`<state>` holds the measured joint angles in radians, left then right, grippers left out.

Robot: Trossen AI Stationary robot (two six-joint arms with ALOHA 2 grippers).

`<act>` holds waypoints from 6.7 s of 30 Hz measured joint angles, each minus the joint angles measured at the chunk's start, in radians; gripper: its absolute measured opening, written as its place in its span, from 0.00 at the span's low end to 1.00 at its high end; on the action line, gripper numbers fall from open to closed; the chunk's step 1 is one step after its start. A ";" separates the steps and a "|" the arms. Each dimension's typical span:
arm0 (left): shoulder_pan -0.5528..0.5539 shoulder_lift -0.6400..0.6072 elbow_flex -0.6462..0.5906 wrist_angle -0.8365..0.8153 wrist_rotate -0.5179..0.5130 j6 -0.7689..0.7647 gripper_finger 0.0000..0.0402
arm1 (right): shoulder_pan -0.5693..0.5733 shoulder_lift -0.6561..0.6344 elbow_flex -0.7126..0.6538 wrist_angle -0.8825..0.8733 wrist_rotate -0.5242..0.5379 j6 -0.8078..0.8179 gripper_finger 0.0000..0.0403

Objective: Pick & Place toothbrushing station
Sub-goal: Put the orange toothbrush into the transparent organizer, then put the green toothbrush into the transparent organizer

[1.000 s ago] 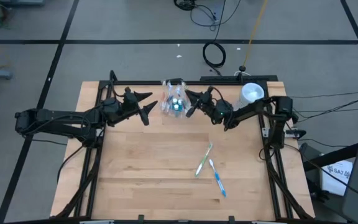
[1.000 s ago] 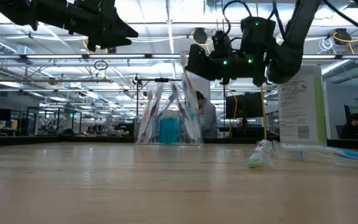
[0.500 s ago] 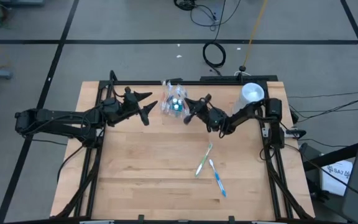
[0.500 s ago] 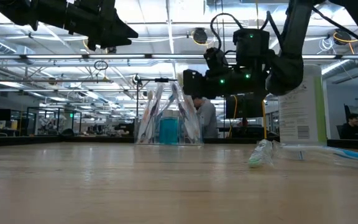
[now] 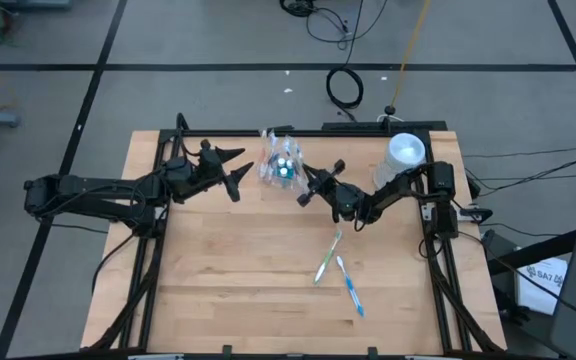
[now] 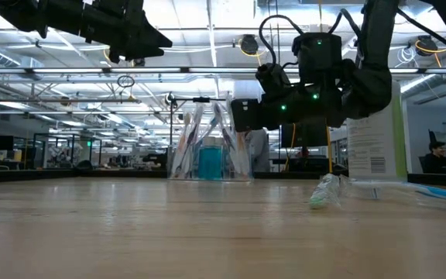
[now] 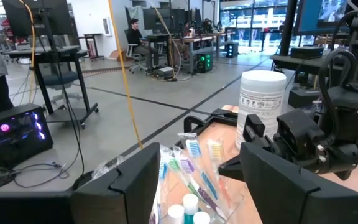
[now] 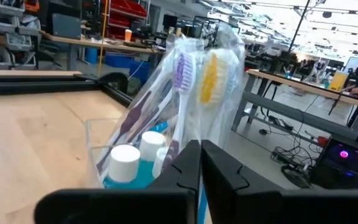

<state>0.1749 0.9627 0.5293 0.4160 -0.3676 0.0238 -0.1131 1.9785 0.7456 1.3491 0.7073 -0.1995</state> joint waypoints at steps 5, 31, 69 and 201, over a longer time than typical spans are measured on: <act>0.000 0.000 0.000 0.000 0.000 -0.002 0.57 | 0.000 0.000 -0.001 -0.011 -0.001 0.004 0.10; 0.000 0.000 0.000 0.000 0.000 -0.002 0.57 | 0.247 -0.511 -0.001 -1.144 -0.134 0.873 0.42; 0.000 0.000 0.000 -0.001 0.001 -0.002 0.57 | 0.299 -0.501 -0.170 -1.282 -0.472 1.526 0.42; -0.005 0.532 0.202 0.117 0.591 -0.247 0.07 | 0.094 -0.387 -0.053 -0.317 -0.649 0.289 0.25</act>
<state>0.1699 1.4942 0.7311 0.5335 0.2238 -0.2229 -0.0192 1.5913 0.6930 1.0319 0.0584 0.0897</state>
